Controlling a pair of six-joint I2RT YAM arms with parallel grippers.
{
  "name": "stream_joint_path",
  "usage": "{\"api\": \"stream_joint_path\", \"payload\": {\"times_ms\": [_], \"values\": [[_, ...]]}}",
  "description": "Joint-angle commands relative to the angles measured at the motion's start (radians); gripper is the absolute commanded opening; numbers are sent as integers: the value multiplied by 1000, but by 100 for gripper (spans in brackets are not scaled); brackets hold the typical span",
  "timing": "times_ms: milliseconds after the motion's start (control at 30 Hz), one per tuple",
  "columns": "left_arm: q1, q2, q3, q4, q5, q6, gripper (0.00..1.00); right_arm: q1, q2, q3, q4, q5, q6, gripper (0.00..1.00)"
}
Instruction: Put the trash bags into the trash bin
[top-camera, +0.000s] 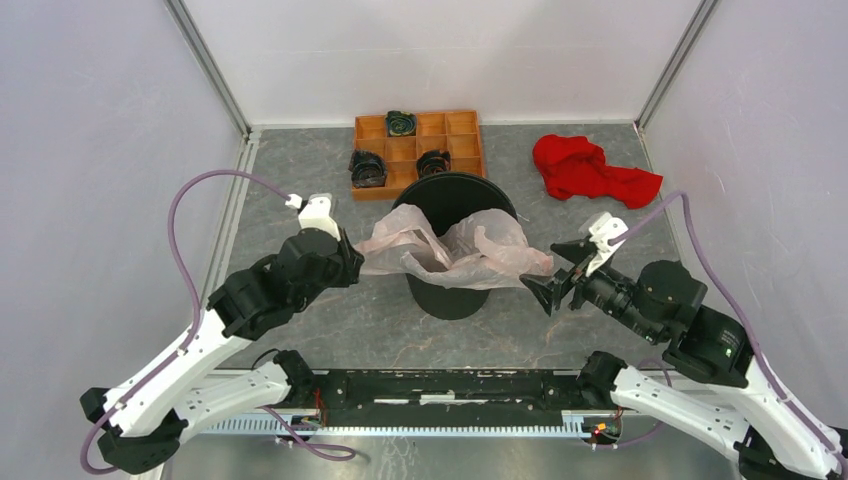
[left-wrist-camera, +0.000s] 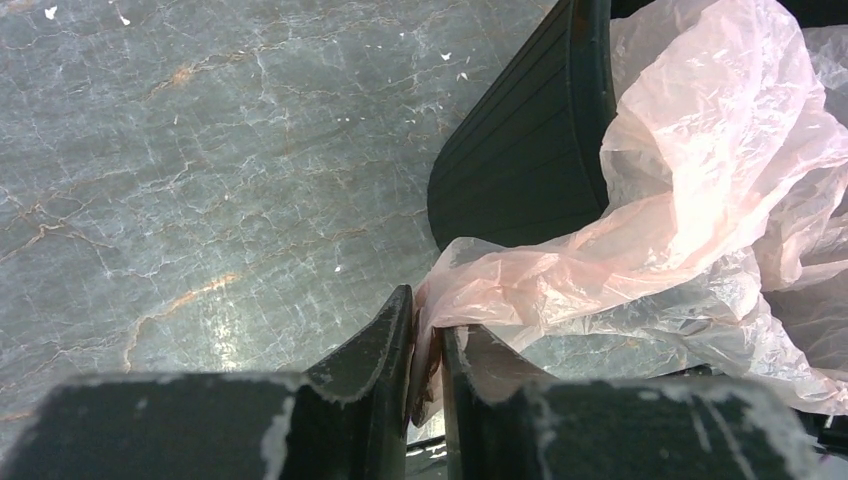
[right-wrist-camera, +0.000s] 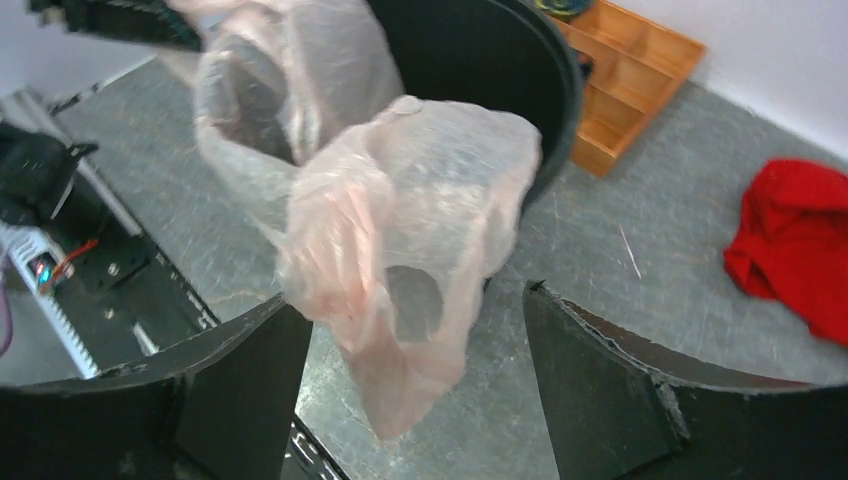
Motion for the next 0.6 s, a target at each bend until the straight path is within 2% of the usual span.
{"api": "stream_joint_path", "payload": {"times_ms": [0,100,133,233,333,433,500,567], "values": [[3,15,38,8,29,53,22,2,81,115,-41,-216,-202,85],[3,0,31,-12,26,46,22,1,135,226,-85,-192,-258,88],[3,-7,28,-17,26,43,22,1,147,253,-90,-142,-264,89],[3,-9,37,-35,24,34,25,1,156,287,-30,-93,-270,96],[3,-10,56,-50,19,32,25,1,188,303,72,-123,-282,98],[3,-19,60,-45,7,34,25,2,283,376,92,-198,-259,98],[3,-16,59,-44,4,28,25,1,334,373,116,-295,-242,98],[3,-14,55,-44,3,25,25,1,379,351,119,-317,-237,95]]}}
